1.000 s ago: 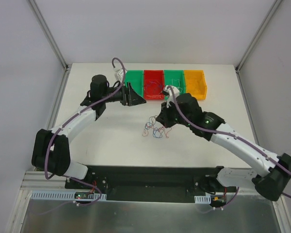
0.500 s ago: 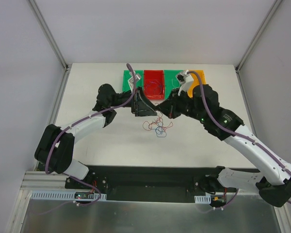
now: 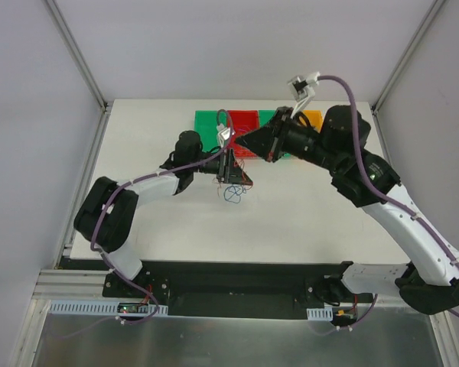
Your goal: Untangle the cables
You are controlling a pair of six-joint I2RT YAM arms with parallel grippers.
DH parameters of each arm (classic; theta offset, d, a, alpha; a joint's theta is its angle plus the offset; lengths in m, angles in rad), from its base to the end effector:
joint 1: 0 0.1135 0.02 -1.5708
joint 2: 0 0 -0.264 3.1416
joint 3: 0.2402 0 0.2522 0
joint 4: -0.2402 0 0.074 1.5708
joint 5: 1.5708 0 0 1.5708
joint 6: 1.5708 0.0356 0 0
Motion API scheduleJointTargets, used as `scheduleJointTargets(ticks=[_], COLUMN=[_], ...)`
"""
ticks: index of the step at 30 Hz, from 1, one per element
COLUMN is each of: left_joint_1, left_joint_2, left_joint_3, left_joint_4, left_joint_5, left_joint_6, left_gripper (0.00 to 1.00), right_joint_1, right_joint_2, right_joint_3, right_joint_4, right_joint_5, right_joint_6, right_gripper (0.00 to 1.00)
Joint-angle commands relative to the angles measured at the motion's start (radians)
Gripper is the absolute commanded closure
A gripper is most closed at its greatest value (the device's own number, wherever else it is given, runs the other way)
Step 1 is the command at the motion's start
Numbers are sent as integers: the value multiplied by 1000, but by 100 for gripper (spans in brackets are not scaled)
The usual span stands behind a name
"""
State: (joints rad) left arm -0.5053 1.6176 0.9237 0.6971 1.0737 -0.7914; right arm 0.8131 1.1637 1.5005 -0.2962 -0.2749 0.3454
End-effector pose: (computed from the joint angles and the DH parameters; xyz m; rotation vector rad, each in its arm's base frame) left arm 0.2911 -0.1968 0.2670 0.7342 1.7600 -1.7686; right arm 0.1545 0.1774 0.4979 -0.6049 1.5281 1.1157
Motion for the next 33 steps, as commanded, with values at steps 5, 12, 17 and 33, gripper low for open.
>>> scheduleJointTargets(ticks=[5, 12, 17, 33], left_joint_1=[17, 100, 145, 350], left_joint_2=[240, 168, 160, -165], left_joint_3=[119, 89, 86, 99], left_joint_4=[-450, -410, -423, -605], left_joint_5=[-98, -139, -146, -333], left_joint_6=[57, 31, 14, 193], left_gripper=[68, 68, 67, 59], right_joint_1=[-2, -2, -2, -3], right_joint_2=[109, 56, 36, 163], right_joint_3=[469, 431, 406, 340], right_joint_4=[-75, -74, -64, 55], right_joint_5=[48, 178, 241, 373], right_joint_6=[-103, -175, -221, -339], right_gripper=[99, 99, 99, 99])
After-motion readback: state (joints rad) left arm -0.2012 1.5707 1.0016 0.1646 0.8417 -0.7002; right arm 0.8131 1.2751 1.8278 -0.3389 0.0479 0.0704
